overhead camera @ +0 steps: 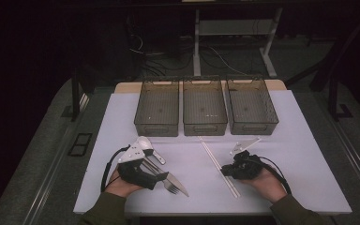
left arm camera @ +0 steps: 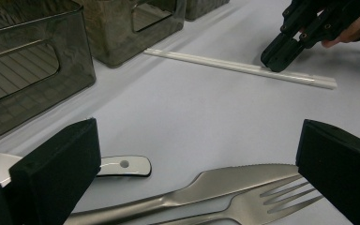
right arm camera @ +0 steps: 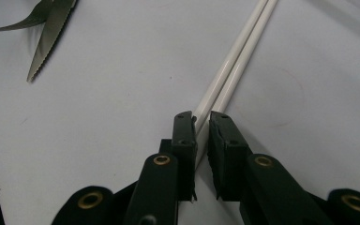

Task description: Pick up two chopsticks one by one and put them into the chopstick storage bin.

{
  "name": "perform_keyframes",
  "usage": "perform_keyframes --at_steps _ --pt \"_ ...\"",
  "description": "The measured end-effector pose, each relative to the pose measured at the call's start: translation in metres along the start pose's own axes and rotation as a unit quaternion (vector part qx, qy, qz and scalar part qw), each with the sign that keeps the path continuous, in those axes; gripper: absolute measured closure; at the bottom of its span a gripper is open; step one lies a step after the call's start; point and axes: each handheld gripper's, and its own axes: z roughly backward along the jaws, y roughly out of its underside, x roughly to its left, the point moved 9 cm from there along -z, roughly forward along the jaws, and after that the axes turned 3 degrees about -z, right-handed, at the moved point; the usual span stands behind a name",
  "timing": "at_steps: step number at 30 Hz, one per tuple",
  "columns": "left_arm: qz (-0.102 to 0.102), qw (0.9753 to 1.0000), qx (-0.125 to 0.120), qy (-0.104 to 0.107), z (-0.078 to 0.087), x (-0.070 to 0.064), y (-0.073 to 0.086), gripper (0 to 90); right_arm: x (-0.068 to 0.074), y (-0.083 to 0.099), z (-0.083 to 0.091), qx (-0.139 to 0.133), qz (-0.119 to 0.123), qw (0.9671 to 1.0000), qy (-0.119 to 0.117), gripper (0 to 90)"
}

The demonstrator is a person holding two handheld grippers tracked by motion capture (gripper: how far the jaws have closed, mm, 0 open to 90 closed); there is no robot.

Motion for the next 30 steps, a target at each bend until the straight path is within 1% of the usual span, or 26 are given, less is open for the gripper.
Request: perform_keyframes --at_steps 7,9,10,12,14,15,18,20,21,22,24,25,27,30 --pt "0.000 1.0000 0.000 -0.001 0.000 0.000 0.000 0.0 -0.001 0.002 0.001 0.006 0.003 1.0000 0.007 79.1" --pt "0.000 1.0000 0.000 0.000 0.000 0.000 0.000 0.0 -0.004 0.003 0.002 0.012 0.006 0.9998 0.016 78.7" --pt "0.000 1.0000 0.001 -0.001 0.000 0.000 0.000 0.0 -0.004 0.003 0.002 0.012 0.006 0.9998 0.016 78.7" --pt "0.000 1.0000 0.001 0.000 0.000 0.000 0.000 0.0 -0.008 0.004 0.004 0.014 0.005 0.9996 0.023 79.2" --pt "0.000 1.0000 0.001 -0.001 0.000 0.001 0.000 0.0 -0.009 0.005 0.004 0.013 0.006 0.9996 0.025 79.3" --pt "0.000 1.0000 0.000 -0.001 0.000 0.000 0.000 0.0 -0.012 0.006 0.006 0.016 0.007 0.9993 0.033 79.5" --pt "-0.001 1.0000 0.001 0.000 0.000 0.001 0.000 0.0 -0.014 0.006 0.007 0.018 0.007 0.9992 0.035 79.6" --pt "-0.002 1.0000 0.001 0.000 0.000 0.001 0.000 0.0 -0.019 0.007 0.009 0.020 0.010 0.9987 0.046 80.3" --pt "-0.001 1.0000 0.001 0.000 0.000 0.001 0.000 0.0 -0.019 0.007 0.009 0.020 0.010 0.9987 0.046 80.3" --pt "0.001 1.0000 0.001 0.000 0.000 0.001 0.001 0.0 -0.023 0.007 0.011 0.021 0.012 0.9983 0.053 80.3" --pt "0.001 1.0000 0.000 0.000 0.000 0.001 0.001 0.0 -0.025 0.007 0.012 0.021 0.012 0.9983 0.053 80.4" --pt "0.001 1.0000 0.000 0.000 0.000 0.001 0.001 0.0 -0.029 0.008 0.014 0.022 0.013 0.9980 0.058 80.6" --pt "0.000 1.0000 0.001 0.000 0.000 0.001 0.001 0.0 -0.033 0.008 0.015 0.025 0.014 0.9975 0.065 80.7" --pt "0.000 1.0000 0.001 0.000 0.000 0.001 0.001 0.0 -0.035 0.009 0.015 0.026 0.012 0.9974 0.066 81.0"
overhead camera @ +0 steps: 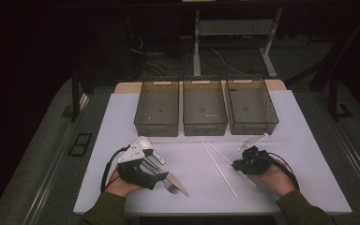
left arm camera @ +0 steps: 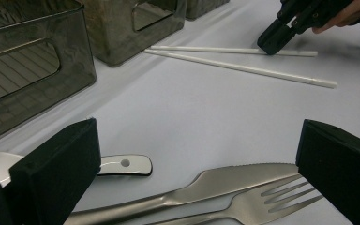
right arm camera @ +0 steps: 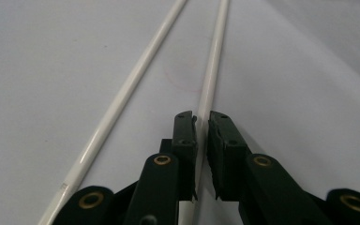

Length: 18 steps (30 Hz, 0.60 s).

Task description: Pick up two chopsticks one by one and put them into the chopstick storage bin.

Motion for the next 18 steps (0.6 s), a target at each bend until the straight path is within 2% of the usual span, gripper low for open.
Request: perform_keyframes --at_steps 12,15,17,18 --pt "0.001 1.0000 -0.002 0.000 -0.0007 0.0000 -0.0003 0.0 -0.0013 -0.0001 -0.0010 0.001 -0.007 1.0000 -0.001 79.7" --pt "0.001 1.0000 -0.002 0.000 -0.0013 -0.0004 -0.0006 0.0 -0.0015 0.0008 -0.0012 -0.005 -0.015 0.9998 0.010 81.1" --pt "0.000 1.0000 0.000 0.001 -0.0018 -0.0007 -0.0001 0.0 -0.0006 0.0015 -0.0015 -0.011 -0.011 0.9996 0.022 82.0" --pt "-0.001 1.0000 0.001 0.001 -0.0017 -0.0008 0.0000 0.0 0.0007 0.0022 -0.0017 -0.015 -0.017 0.9992 0.033 82.8"
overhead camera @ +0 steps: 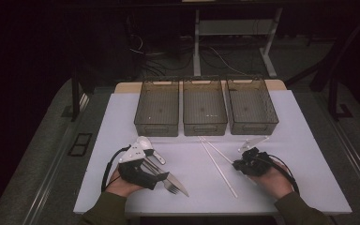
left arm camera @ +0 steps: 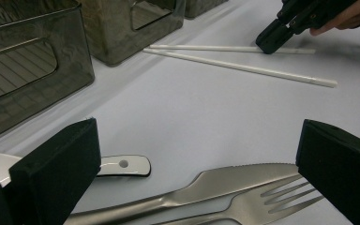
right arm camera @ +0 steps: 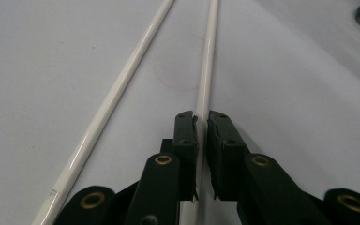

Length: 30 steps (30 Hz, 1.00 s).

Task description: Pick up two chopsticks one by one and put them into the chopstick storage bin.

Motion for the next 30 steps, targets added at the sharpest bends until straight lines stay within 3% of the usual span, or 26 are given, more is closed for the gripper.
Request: perform_keyframes --at_steps 4,9,17,21,24,30 --pt "0.001 1.0000 -0.001 0.000 0.000 0.000 0.000 0.0 0.001 0.001 0.000 -0.006 -0.004 1.0000 0.007 83.5" --pt "0.001 1.0000 -0.002 0.001 0.000 0.000 0.000 0.0 0.000 0.001 0.001 -0.003 0.016 0.9999 0.001 84.3" --pt "0.001 1.0000 -0.003 0.002 0.000 0.000 0.000 0.0 -0.007 0.004 0.005 0.003 0.007 1.0000 -0.003 84.4" --pt "0.000 1.0000 0.000 0.002 -0.001 0.000 0.001 0.0 -0.015 0.011 0.010 0.002 0.016 0.9999 -0.003 84.2" --pt "0.000 1.0000 0.001 0.002 -0.001 0.000 0.001 0.0 -0.015 0.012 0.009 -0.003 0.025 0.9997 -0.004 83.5" --pt "0.004 1.0000 0.000 0.002 -0.002 0.000 0.002 0.0 -0.014 0.013 0.009 -0.009 0.019 0.9998 0.002 84.0"
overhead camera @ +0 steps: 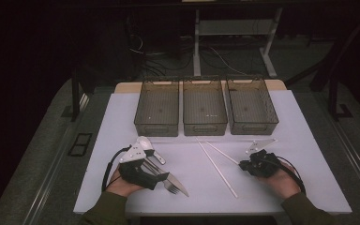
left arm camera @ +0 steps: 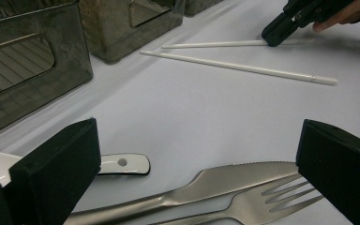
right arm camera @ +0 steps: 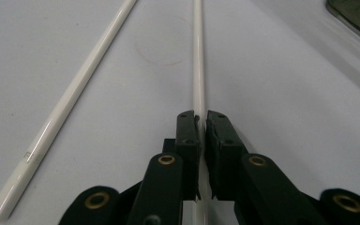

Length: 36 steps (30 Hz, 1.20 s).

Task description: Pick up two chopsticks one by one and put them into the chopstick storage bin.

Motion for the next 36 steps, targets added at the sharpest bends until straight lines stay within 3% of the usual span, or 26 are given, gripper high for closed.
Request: perform_keyframes --at_steps 8,20,24,36 --pt "-0.004 1.0000 -0.001 0.003 0.001 0.000 -0.001 0.0 -0.002 0.000 0.003 -0.001 -0.014 0.9997 -0.021 84.3" --pt "-0.008 1.0000 -0.002 0.003 0.001 -0.002 -0.002 0.0 -0.006 -0.007 0.021 -0.035 -0.039 0.9977 -0.042 84.4" --pt "-0.009 1.0000 -0.002 0.004 0.001 -0.002 -0.002 0.0 -0.007 -0.010 0.027 -0.048 -0.036 0.9969 -0.050 84.4" --pt "-0.010 0.9999 -0.003 0.007 0.002 -0.003 -0.002 0.0 -0.007 -0.018 0.048 -0.088 -0.048 0.9921 -0.076 84.4"
